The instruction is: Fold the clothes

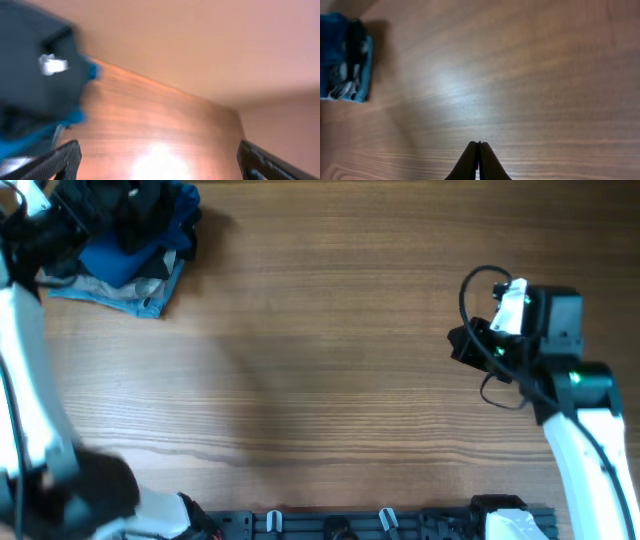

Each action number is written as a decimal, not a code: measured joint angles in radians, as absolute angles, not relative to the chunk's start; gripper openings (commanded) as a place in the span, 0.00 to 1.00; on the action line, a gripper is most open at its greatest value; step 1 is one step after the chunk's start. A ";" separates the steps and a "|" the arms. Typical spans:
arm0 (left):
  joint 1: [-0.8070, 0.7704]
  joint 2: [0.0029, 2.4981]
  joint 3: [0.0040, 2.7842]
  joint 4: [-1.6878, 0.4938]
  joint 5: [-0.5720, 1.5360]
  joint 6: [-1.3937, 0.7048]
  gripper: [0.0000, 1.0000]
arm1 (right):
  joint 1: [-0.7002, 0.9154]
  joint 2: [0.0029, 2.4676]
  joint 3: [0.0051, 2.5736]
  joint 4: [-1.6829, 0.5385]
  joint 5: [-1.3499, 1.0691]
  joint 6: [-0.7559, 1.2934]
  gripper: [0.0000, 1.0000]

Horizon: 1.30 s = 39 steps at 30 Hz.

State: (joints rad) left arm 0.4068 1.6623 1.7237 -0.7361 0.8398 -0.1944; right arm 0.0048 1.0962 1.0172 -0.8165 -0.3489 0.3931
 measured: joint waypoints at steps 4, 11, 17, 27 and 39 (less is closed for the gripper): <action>0.311 1.494 1.737 -1.002 0.833 0.041 1.00 | 0.005 0.967 1.017 -0.808 -0.346 0.320 0.15; 0.137 1.394 1.737 -1.209 0.622 0.191 1.00 | 0.005 0.717 1.017 -0.808 -0.347 0.258 1.00; 0.058 1.371 1.737 -1.227 0.531 0.224 1.00 | 0.005 0.628 1.017 -0.828 -0.347 0.255 1.00; 0.042 1.372 1.737 -1.227 0.494 0.228 1.00 | 0.005 0.629 1.018 -0.902 -0.338 0.527 1.00; 0.042 1.372 1.737 -1.227 0.494 0.228 1.00 | 0.005 0.621 0.995 -0.688 -0.338 0.324 1.00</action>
State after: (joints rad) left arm 0.0418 1.3716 1.7374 -1.2274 0.4938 0.2279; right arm 0.0048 0.6212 0.9947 -0.6880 -0.3382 0.3241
